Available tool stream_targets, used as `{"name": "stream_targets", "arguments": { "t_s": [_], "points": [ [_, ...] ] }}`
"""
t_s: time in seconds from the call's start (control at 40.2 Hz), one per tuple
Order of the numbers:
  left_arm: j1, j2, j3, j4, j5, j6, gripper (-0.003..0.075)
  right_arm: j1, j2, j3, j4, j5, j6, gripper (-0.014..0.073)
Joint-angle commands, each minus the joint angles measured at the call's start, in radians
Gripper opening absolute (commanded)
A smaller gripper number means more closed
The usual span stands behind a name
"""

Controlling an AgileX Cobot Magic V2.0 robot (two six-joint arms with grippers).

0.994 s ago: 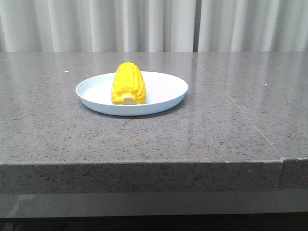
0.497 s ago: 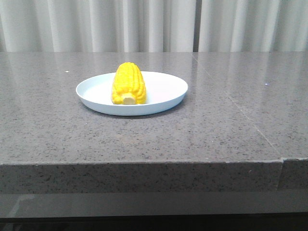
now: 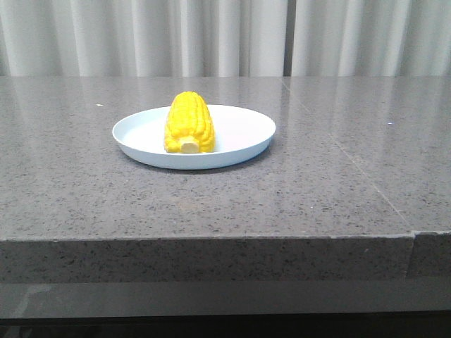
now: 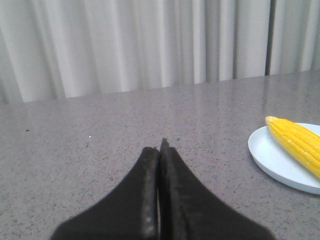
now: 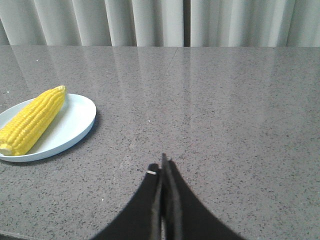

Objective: Place corn on plate with both arms

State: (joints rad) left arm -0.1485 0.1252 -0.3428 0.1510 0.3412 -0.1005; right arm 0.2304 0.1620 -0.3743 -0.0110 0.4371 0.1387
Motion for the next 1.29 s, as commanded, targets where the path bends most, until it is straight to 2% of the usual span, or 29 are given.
{"name": "stream_targets", "arguments": {
  "t_s": [0.0, 0.249, 0.572, 1.268],
  "points": [
    [0.057, -0.036, 0.033, -0.040, -0.091, -0.007, -0.0020, -0.006, 0.009, -0.024, -0.015, -0.082, -0.010, -0.0090],
    [0.143, -0.149, 0.207, -0.176, -0.164, 0.084, -0.0020, -0.006, 0.009, -0.024, -0.015, -0.082, -0.010, -0.0090],
    [0.143, -0.150, 0.353, -0.180, -0.279, 0.086, -0.0020, -0.006, 0.009, -0.024, -0.015, -0.081, -0.010, -0.0090],
    [0.143, -0.150, 0.350, -0.180, -0.268, 0.086, -0.0020, -0.006, 0.009, -0.024, -0.015, -0.081, -0.010, -0.0090]
  ]
}}
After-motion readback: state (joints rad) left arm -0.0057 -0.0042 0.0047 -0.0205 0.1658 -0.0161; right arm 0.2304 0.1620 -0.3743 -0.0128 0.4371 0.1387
